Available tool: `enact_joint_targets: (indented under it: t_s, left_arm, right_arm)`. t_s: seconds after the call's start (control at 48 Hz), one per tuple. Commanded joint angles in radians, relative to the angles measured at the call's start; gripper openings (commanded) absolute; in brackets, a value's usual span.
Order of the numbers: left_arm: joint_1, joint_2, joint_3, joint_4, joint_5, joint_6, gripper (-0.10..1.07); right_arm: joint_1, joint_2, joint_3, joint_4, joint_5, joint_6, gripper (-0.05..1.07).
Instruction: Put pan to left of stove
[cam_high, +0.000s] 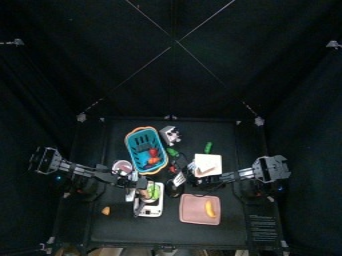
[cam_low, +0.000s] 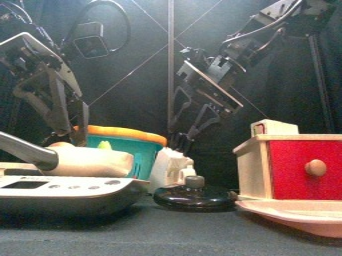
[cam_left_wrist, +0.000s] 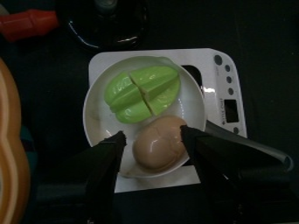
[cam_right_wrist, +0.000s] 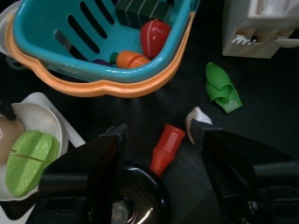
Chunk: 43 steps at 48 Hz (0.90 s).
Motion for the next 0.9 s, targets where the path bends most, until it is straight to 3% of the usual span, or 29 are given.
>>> enact_joint_targets:
  t_s: [0.0, 0.354, 0.667, 0.875]
  left_arm:
    - [0.000, -0.014, -0.028, -0.003, 0.000, -0.005, 0.89]
    - [0.061, -0.081, -0.002, -0.137, -0.009, -0.006, 0.89]
    - [0.164, -0.057, 0.011, -0.130, -0.009, -0.006, 0.89]
    - [0.176, -0.021, 0.017, -0.115, -0.011, -0.005, 0.89]
  right_arm:
    - [0.002, -0.020, -0.011, -0.003, 0.000, -0.002, 0.92]
    - [0.002, -0.018, -0.009, -0.003, 0.000, 0.000, 0.92]
    - [0.002, -0.018, -0.009, -0.003, 0.002, -0.002, 0.92]
    - [0.000, -0.018, -0.011, -0.005, 0.000, 0.000, 0.92]
